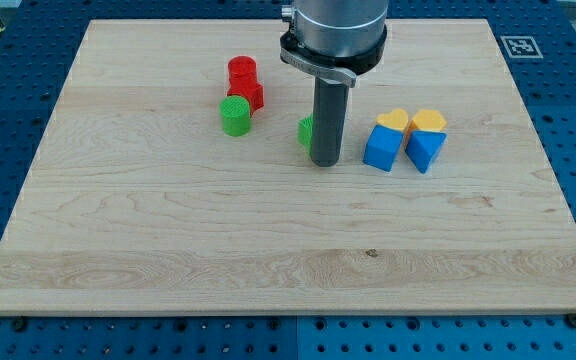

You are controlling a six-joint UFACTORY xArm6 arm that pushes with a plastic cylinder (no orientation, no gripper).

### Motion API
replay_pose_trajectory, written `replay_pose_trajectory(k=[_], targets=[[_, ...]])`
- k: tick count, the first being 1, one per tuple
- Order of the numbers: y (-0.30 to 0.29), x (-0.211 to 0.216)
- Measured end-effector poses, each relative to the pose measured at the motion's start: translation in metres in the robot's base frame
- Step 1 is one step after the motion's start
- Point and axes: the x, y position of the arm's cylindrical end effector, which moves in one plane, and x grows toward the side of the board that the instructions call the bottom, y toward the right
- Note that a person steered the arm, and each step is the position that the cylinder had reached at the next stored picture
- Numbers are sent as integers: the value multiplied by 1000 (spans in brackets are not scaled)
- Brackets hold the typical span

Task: Push the green star into the yellow heart

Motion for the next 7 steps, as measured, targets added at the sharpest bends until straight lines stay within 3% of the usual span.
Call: replay_pose_trajectory(k=[2, 4, 7], targets=[[-81, -11], [-20, -29], [-6, -29]])
